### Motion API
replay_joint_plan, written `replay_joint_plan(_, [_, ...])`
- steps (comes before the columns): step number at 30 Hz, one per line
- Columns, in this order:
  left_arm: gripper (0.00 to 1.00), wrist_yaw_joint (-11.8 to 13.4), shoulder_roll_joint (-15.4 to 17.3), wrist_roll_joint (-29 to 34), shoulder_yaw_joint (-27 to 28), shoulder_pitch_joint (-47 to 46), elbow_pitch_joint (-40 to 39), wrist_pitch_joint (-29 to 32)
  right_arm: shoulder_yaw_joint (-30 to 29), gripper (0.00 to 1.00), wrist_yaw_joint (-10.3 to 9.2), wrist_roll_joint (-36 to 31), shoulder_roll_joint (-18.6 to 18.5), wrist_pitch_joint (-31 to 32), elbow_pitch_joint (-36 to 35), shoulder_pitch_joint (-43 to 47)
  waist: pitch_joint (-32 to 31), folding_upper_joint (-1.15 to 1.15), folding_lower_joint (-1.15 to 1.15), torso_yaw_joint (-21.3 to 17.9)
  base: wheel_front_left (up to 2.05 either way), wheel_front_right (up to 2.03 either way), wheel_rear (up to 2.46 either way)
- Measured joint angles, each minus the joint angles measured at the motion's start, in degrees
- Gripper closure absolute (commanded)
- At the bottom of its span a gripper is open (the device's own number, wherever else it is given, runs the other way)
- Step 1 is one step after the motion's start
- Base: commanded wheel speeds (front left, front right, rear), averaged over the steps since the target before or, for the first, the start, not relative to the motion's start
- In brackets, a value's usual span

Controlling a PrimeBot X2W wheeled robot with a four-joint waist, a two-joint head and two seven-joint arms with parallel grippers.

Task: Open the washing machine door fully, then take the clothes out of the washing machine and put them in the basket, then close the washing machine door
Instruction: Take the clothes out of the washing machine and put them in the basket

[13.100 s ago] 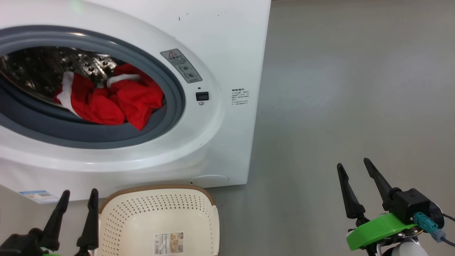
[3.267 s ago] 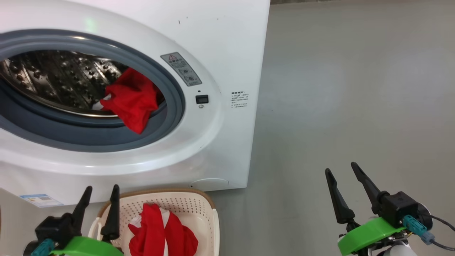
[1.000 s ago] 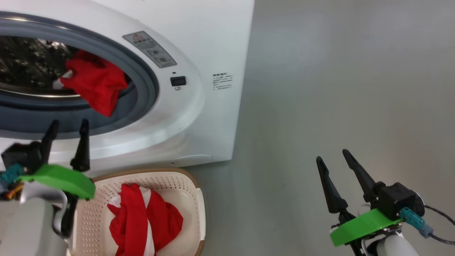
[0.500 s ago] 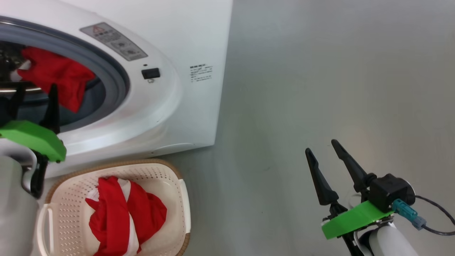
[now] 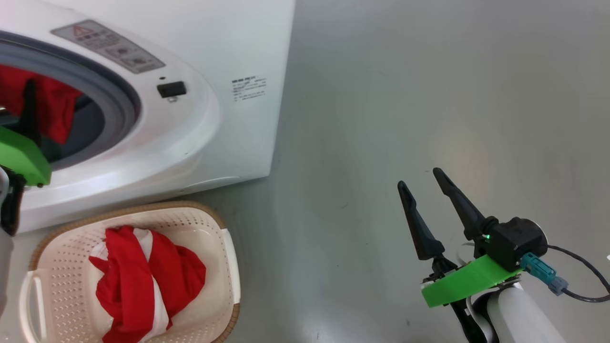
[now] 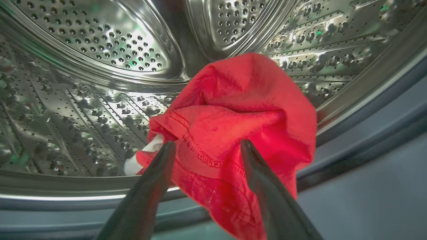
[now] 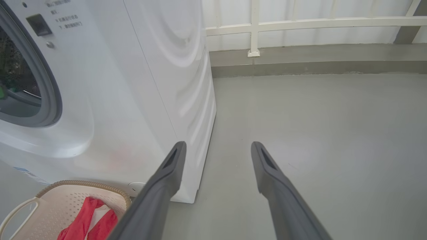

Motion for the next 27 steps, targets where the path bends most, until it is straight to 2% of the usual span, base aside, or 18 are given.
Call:
replay_joint_plan(16, [0.00,0.0,2.5,-4.3,-6.1,-4.2,4.2,0.3,1.4,0.00,0.00,0.1,0.0,0.0,-0.6,-0.6,3.2,0.00,0.00,-2.1,0.00,0.00,0.00])
replay_joint_plan(17, [0.04,0.0,2.5,-4.6,-6.4,-4.3,4.2,0.3,1.4,0.00,0.00,0.1,0.0,0.0,-0.6,-0.6,3.3,0.00,0.00,-2.1,0.00,0.00,0.00])
replay_joint_plan(18, [0.45,0.0,2.5,-4.8,-6.8,-4.3,4.2,0.3,1.4,0.00,0.00,0.1,0.0,0.0,-0.6,-0.6,3.3,0.00,0.00,-2.1,0.00,0.00,0.00])
replay_joint_plan(20, [0.84,0.0,2.5,-5.3,-7.8,-4.4,4.3,0.4,1.4,0.00,0.00,0.1,0.0,0.0,-0.6,-0.6,3.3,0.00,0.00,-2.1,0.00,0.00,0.00])
replay_joint_plan(21, [0.84,0.0,2.5,-5.5,-8.2,-4.4,4.3,0.4,1.4,0.00,0.00,0.1,0.0,0.0,-0.6,-0.6,3.3,0.00,0.00,-2.1,0.00,0.00,0.00])
replay_joint_plan(22, [0.99,0.0,2.5,-5.7,-8.6,-4.4,4.3,0.4,1.4,0.00,0.00,0.1,0.0,0.0,-0.6,-0.6,3.3,0.00,0.00,-2.0,0.00,0.00,0.00])
replay_joint_plan(27, [1.00,0.0,2.5,-7.6,-10.3,-4.5,4.3,0.4,1.3,0.00,0.00,0.1,0.0,0.0,-0.6,-0.6,3.1,0.00,0.00,-1.9,0.00,0.00,0.00])
